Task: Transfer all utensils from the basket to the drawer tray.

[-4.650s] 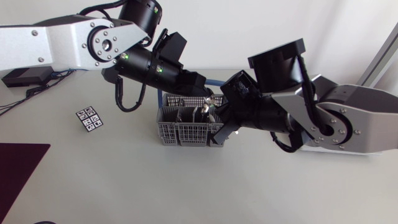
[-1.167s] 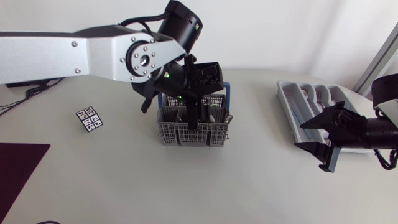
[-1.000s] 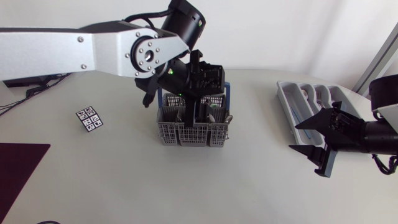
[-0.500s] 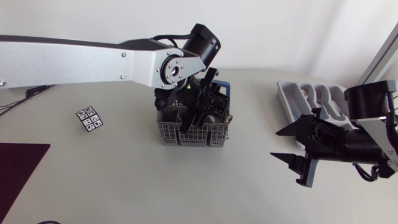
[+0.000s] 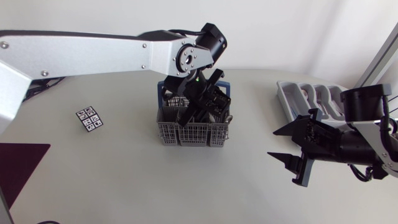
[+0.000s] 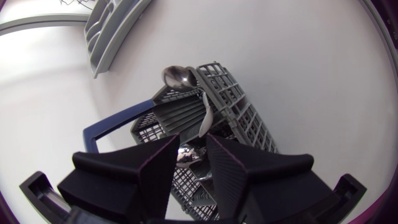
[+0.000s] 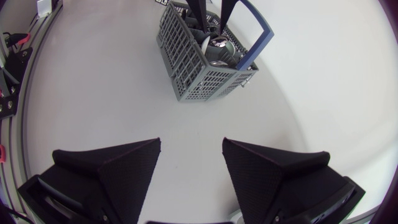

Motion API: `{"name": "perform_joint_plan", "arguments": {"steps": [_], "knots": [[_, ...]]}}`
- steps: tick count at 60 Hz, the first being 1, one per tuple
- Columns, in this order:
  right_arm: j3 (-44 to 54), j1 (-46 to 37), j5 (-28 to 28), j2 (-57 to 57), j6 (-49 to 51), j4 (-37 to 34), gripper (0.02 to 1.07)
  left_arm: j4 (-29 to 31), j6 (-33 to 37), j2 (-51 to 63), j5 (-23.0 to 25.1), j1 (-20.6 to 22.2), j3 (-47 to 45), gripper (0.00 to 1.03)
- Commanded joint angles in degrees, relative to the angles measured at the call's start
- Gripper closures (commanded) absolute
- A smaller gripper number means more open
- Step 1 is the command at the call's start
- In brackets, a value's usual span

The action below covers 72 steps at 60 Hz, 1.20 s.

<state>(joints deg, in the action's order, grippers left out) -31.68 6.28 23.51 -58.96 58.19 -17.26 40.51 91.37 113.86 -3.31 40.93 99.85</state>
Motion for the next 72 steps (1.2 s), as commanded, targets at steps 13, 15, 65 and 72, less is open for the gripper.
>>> {"name": "perform_joint_plan", "arguments": {"steps": [13,15,65,72], "knots": [[2.5,0.4,-0.22,-1.33,-1.07,2.14,0.34,1.76,2.93,3.73,-0.2,0.21,2.54,0.75],[2.5,0.4,-0.22,-1.42,-0.98,2.14,0.34,1.85,2.93,3.82,-0.2,0.21,2.63,0.75],[4.96,0.4,-0.92,-4.76,-0.8,6.97,0.34,7.39,3.02,5.84,-0.12,0.91,8.08,0.89],[5.05,0.66,-0.92,-4.85,-0.89,7.06,0.34,9.32,2.93,6.28,-0.12,0.82,10.36,0.93]]}}
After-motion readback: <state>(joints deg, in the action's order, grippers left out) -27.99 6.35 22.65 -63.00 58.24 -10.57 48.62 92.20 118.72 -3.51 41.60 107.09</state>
